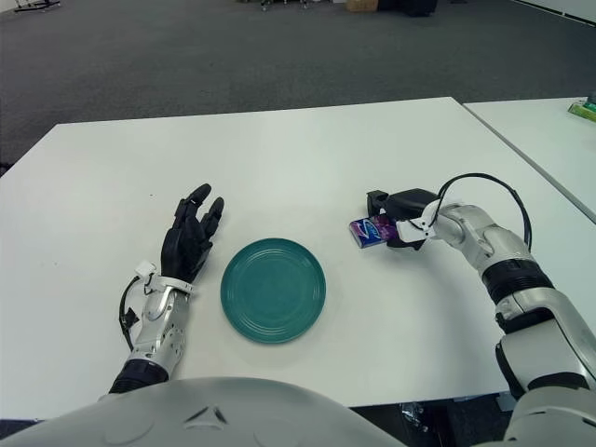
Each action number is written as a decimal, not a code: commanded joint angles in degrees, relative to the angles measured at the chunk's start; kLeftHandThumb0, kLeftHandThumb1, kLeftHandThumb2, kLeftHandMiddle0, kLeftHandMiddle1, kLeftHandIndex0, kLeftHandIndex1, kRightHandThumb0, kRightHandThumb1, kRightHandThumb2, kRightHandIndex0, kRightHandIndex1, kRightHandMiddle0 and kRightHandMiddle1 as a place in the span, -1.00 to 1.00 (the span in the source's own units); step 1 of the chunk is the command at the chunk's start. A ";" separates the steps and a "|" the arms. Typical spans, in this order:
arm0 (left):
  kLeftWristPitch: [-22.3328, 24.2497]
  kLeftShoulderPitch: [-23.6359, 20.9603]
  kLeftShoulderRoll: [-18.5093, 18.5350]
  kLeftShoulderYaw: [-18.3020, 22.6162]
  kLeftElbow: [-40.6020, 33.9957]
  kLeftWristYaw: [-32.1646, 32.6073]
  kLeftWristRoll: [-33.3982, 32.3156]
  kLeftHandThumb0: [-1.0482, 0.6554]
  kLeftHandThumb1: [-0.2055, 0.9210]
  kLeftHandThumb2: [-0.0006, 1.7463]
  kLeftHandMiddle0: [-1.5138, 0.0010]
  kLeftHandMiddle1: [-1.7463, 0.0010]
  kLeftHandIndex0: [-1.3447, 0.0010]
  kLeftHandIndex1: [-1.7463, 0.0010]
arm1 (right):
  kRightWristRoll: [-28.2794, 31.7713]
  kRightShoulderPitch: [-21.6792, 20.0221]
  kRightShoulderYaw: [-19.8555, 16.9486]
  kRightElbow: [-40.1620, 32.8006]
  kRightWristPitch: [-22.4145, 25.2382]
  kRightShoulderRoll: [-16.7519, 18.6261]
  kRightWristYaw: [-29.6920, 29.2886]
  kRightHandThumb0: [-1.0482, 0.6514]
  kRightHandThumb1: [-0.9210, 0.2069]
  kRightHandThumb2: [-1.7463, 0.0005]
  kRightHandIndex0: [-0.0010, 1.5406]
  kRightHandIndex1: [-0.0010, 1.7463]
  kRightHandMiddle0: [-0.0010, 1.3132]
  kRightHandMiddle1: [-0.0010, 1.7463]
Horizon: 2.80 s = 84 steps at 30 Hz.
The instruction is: Put the gum into the plate.
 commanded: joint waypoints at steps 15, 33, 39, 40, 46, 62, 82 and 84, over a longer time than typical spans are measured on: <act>1.96 2.63 -5.18 2.25 5.44 -1.16 -0.28 -0.84 1.00 0.05 0.52 0.99 1.00 0.12 | 7.06 -1.53 -9.04 -21.38 9.87 3.58 7.82 -0.23 -0.51 -0.02 -0.06 1.00 -0.44 1.00; 1.11 3.10 -4.01 2.43 3.35 0.19 4.17 -0.83 1.00 0.02 0.60 1.00 1.00 0.22 | 6.34 3.69 -9.07 -35.64 12.70 6.71 9.32 -0.23 -0.53 0.00 -0.16 1.00 -0.45 1.00; 2.12 3.31 -4.33 2.91 3.13 0.15 3.78 -0.81 1.00 0.03 0.60 1.00 1.00 0.22 | 6.00 4.47 -7.11 -38.69 14.16 8.03 12.21 -0.23 -0.54 0.01 -0.22 1.00 -0.45 1.00; 2.24 3.27 -4.36 2.98 3.19 0.11 3.69 -0.81 1.00 0.04 0.59 1.00 1.00 0.22 | 5.93 4.56 -6.95 -39.03 14.30 8.17 12.51 -0.23 -0.55 0.02 -0.23 1.00 -0.46 1.00; 2.85 3.14 -4.50 3.30 3.30 -0.23 3.15 -0.80 1.00 0.04 0.58 0.99 1.00 0.20 | 5.59 5.48 -5.13 -39.41 12.51 9.83 12.59 -0.22 -0.58 0.04 -0.25 1.00 -0.48 1.00; 2.27 3.74 -4.59 2.58 2.50 1.35 5.05 -0.75 1.00 0.07 0.57 0.99 1.00 0.13 | 3.49 10.13 -1.74 -44.60 7.97 13.97 10.12 -0.22 -0.62 0.07 -0.21 1.00 -0.50 1.00; 3.26 2.76 -5.39 3.54 4.26 -1.88 1.28 -0.75 1.00 0.05 0.57 1.00 1.00 0.14 | -0.65 13.41 -1.08 -54.61 10.76 13.82 15.48 -0.21 -0.65 0.09 -0.20 1.00 -0.51 1.00; 3.37 2.60 -5.51 3.70 4.46 -2.06 0.94 -0.75 1.00 0.05 0.56 0.99 1.00 0.14 | -0.74 13.43 -1.07 -54.92 11.06 13.71 16.27 -0.21 -0.68 0.12 -0.22 1.00 -0.53 1.00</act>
